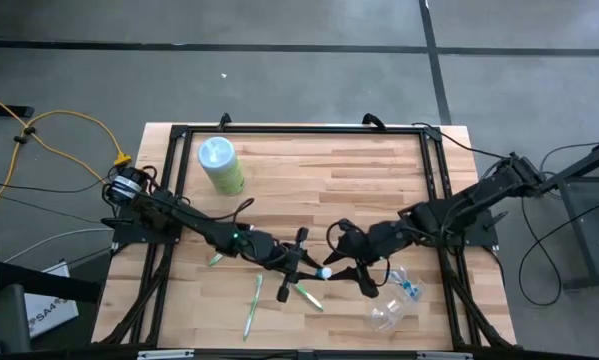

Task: Pick & Place toothbrushing station
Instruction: Put the top blue mouthwash bottle into the middle section of the transparent organizer

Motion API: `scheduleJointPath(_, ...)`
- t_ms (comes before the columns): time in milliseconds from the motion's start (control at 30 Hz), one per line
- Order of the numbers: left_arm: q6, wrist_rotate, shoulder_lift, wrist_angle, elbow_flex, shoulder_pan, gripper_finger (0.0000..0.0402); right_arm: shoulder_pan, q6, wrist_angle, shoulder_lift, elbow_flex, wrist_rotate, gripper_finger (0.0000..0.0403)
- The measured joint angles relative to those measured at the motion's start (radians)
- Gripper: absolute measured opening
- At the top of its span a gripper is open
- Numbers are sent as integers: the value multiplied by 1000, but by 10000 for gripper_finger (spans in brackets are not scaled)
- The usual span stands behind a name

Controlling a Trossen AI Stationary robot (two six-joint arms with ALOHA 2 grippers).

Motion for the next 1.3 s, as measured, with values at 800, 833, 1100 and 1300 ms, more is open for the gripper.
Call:
scheduleJointPath(800, -132, 1, 0, -57, 0, 60, 61, -55, -95, -47, 36, 0, 7, 170)
scheduleJointPath(833, -134, 1, 0, -59, 0, 60, 61, -55, -95, -50, 36, 0, 8, 169)
scheduleJointPath(1100, -167, 1, 0, -108, 0, 60, 61, -53, -72, -105, 36, 0, 4, 149)
scheduleJointPath(1300, -188, 3, 0, -139, 0, 60, 61, -51, -71, -105, 36, 0, -2, 134)
